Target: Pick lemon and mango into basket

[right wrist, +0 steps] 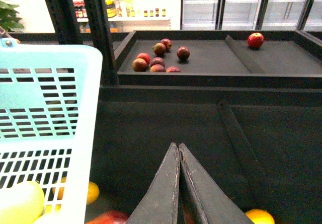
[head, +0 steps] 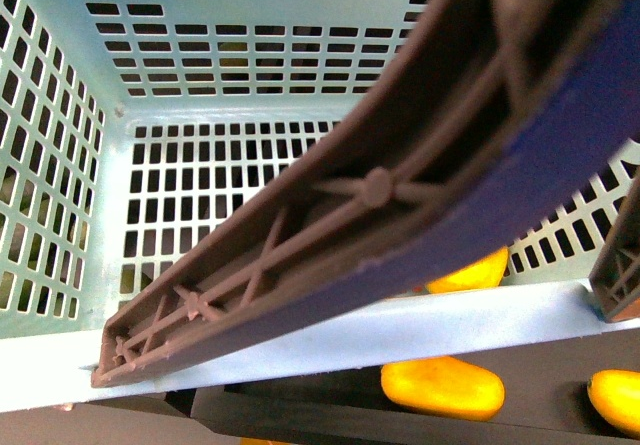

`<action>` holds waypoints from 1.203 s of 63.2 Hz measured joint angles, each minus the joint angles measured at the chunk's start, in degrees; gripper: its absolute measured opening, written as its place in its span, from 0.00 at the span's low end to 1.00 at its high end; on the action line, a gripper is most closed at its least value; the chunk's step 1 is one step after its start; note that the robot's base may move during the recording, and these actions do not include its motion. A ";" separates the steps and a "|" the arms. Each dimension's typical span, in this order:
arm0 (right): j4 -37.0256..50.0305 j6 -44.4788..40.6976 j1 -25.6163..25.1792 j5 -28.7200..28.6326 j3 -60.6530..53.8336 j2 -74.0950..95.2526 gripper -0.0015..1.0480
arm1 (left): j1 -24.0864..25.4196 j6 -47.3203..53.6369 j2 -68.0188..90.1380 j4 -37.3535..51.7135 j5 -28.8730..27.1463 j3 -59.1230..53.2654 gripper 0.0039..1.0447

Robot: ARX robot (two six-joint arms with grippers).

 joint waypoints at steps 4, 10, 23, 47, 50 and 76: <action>-1.29 0.00 0.00 0.00 0.00 -1.31 0.02 | 0.00 -0.02 0.00 0.00 -0.04 0.00 0.04; -3.50 0.00 0.00 0.00 0.00 -3.41 0.02 | 0.00 0.00 0.00 0.00 -0.02 0.00 0.04; -6.93 0.02 0.00 0.00 0.00 -6.91 0.02 | 0.00 -0.02 0.00 0.00 0.00 0.00 0.04; -18.58 0.00 0.00 0.00 0.02 -18.16 0.02 | 0.02 -0.02 0.00 0.00 -0.04 0.00 0.04; -18.62 0.00 0.00 0.00 0.02 -18.16 0.02 | 0.00 0.11 0.00 0.00 -0.02 0.00 0.04; -18.71 -0.09 0.00 0.00 0.02 -18.34 0.43 | 0.00 0.00 0.00 0.00 -0.02 0.00 0.04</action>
